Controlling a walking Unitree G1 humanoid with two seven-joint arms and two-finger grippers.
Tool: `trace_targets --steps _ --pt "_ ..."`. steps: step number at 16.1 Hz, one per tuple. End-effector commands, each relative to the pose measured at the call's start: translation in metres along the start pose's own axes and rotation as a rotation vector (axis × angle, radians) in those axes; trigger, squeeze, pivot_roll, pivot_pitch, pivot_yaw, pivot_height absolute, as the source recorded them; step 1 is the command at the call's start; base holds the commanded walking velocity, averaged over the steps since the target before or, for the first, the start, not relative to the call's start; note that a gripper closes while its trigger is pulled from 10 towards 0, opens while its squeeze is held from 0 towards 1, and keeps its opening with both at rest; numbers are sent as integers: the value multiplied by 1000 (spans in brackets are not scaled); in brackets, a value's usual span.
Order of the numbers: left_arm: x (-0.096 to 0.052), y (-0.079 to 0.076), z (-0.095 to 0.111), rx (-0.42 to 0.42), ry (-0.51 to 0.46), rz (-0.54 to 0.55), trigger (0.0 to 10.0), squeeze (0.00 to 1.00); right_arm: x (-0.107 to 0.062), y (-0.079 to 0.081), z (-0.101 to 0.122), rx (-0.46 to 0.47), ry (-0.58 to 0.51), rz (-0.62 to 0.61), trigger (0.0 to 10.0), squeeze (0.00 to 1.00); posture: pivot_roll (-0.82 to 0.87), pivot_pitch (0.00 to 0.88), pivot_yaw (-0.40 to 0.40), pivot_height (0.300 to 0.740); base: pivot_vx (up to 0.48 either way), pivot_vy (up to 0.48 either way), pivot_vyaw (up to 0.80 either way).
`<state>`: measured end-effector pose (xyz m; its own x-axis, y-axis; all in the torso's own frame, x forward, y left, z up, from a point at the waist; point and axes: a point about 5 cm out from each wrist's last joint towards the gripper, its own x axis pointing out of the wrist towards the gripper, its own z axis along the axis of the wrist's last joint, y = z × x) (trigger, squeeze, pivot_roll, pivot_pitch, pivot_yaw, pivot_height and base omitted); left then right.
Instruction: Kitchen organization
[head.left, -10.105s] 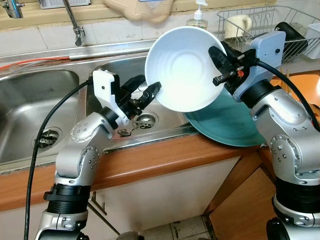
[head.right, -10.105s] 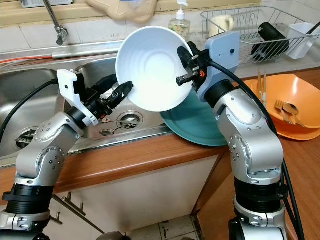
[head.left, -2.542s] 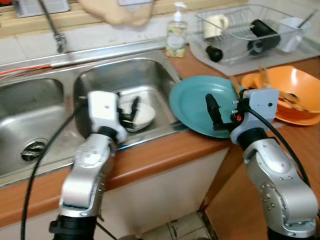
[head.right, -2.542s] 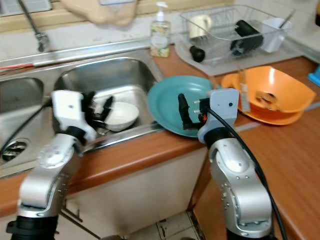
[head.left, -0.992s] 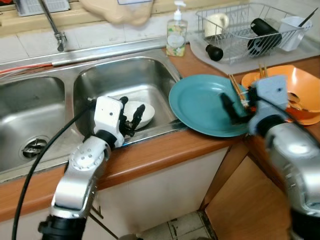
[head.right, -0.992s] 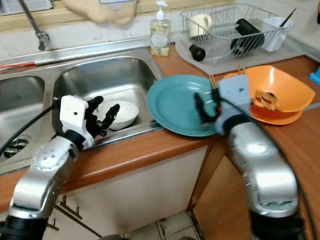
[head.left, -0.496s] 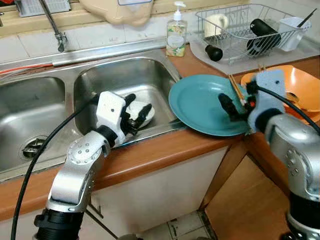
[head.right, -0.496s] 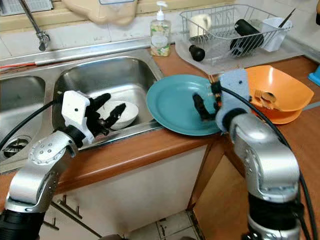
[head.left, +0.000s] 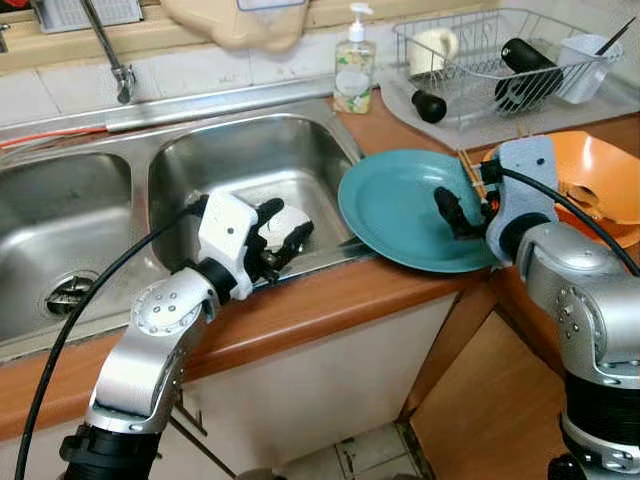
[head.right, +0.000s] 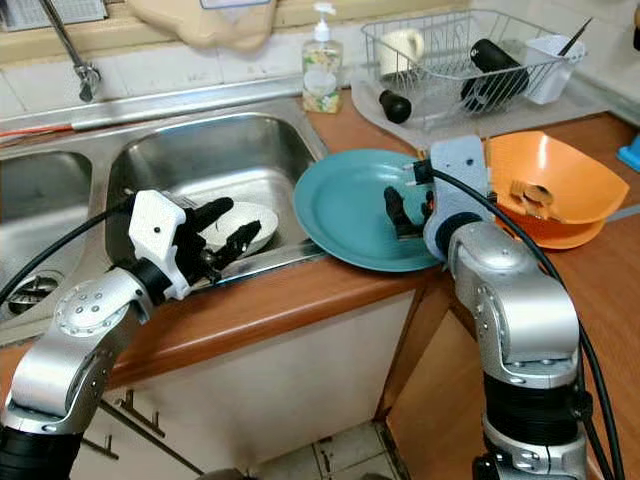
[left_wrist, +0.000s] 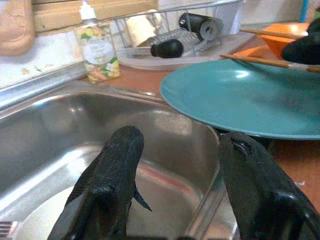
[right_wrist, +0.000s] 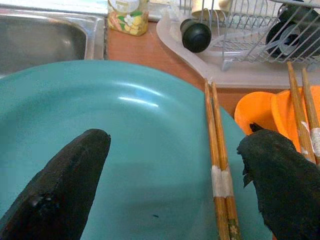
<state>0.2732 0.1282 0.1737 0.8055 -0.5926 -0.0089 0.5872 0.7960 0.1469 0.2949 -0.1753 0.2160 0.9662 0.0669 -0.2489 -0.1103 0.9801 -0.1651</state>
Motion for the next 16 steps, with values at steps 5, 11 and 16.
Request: trace_targets --steps 5,11,16 --pt "0 -7 3 21 2 -58 10000 0 4 9 -1 -32 24 -20 10000 0 -22 0 52 740 0 0 0" --pt "-2 -9 3 24 10 -92 10000 0 9 1 -5 -1 74 -108 10000 0 -21 0 56 740 0 0 0" --pt "-1 -12 6 48 16 -145 10000 0 22 1 -8 32 131 -112 10000 0 -20 0 51 740 0 0 0"
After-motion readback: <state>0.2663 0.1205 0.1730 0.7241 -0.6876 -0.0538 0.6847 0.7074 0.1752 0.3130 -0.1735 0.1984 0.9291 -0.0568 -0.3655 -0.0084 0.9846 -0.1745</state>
